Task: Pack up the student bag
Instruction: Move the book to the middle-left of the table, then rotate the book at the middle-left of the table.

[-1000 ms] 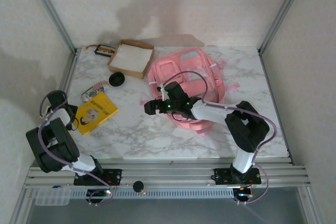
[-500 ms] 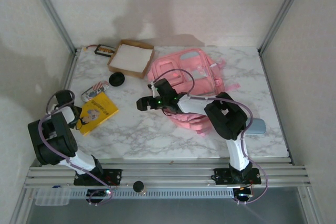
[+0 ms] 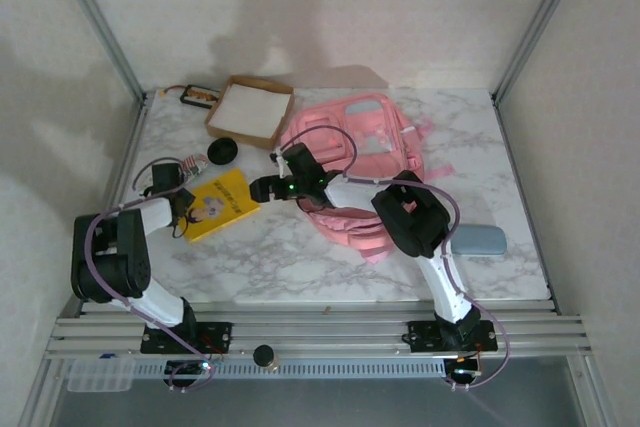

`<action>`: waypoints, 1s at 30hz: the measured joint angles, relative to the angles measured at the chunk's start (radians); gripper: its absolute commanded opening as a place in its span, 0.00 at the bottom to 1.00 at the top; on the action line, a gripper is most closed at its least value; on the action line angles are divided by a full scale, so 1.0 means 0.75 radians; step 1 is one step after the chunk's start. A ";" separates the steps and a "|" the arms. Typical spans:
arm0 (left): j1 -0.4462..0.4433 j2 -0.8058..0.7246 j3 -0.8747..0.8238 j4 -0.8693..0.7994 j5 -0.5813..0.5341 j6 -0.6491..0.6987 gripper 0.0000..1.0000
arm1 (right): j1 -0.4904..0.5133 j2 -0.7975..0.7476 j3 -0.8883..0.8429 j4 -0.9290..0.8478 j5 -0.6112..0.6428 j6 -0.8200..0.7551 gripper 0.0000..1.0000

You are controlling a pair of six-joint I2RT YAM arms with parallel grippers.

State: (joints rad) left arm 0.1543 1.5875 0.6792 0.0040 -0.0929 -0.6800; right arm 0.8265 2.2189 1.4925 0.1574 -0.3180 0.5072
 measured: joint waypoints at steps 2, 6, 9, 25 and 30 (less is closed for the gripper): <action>-0.050 0.010 0.013 0.000 0.002 0.010 0.47 | 0.001 0.032 0.043 -0.001 0.002 -0.005 0.89; -0.141 0.043 0.058 -0.017 0.032 0.040 0.47 | 0.001 0.037 0.056 -0.030 0.043 -0.009 0.89; -0.185 0.069 0.097 -0.042 0.034 0.069 0.47 | 0.001 -0.052 -0.045 -0.027 0.101 -0.003 0.90; -0.234 0.133 0.194 -0.101 0.028 0.175 0.50 | 0.002 0.154 0.326 -0.241 0.170 -0.012 0.90; -0.230 0.174 0.248 -0.111 0.030 0.188 0.55 | 0.021 0.127 0.266 -0.209 0.189 -0.021 0.89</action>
State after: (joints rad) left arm -0.0181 1.7180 0.8650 -0.0795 -0.0708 -0.5388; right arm 0.8421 2.3142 1.6917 0.0010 -0.1761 0.4911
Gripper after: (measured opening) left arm 0.528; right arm 0.899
